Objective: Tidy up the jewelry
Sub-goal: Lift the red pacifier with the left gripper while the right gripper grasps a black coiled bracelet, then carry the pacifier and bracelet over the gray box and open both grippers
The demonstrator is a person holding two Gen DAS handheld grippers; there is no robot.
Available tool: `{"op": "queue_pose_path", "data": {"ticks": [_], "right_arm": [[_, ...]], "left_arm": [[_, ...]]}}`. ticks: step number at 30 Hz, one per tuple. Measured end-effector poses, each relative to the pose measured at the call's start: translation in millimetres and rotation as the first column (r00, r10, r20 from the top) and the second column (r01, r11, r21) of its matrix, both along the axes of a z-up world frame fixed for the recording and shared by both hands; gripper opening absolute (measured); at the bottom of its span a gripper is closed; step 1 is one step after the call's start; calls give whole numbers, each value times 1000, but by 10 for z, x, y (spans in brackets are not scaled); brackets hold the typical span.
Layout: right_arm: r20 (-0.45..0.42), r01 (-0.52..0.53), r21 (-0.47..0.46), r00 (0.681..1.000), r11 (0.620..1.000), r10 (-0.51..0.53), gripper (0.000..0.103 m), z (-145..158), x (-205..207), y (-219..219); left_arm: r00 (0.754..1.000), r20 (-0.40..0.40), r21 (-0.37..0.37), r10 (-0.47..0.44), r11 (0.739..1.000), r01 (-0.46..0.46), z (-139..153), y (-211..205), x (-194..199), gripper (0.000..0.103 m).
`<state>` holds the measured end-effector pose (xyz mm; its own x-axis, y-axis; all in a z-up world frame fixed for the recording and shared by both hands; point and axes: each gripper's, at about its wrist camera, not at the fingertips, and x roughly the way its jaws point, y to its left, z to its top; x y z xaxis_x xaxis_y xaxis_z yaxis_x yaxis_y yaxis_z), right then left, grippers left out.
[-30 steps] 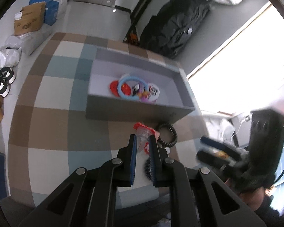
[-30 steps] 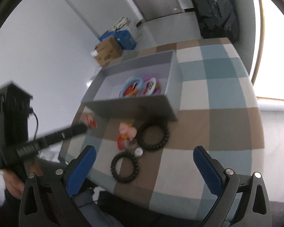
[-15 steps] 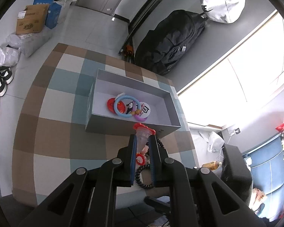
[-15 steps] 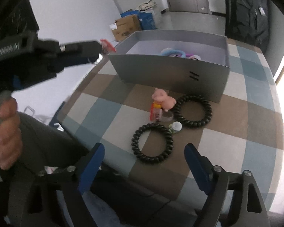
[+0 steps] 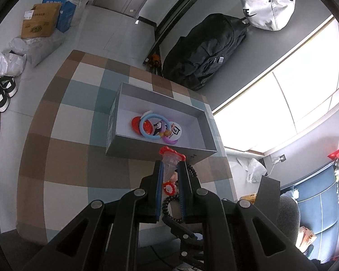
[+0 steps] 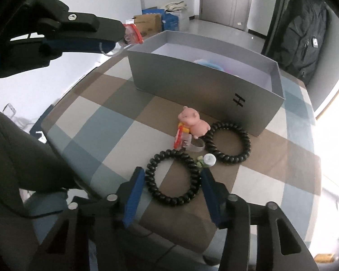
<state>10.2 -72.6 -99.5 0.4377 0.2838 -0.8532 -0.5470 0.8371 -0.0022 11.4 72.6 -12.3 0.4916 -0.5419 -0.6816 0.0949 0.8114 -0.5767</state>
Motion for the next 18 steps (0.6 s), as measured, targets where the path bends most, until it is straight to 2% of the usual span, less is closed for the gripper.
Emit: {"op": "queue_pose_path", "data": {"ticks": [6,18], "right_arm": [[1,-1,18,1000,1000,1,40,34,2,-54],[27,40,245,998,969,-48,40,417,82,-300]], "left_arm": [[1000,0,5,-3,1000,3,-4,-14,2,8],[1000,7,14,8,1000,-8,-1,-17,0,8]]}}
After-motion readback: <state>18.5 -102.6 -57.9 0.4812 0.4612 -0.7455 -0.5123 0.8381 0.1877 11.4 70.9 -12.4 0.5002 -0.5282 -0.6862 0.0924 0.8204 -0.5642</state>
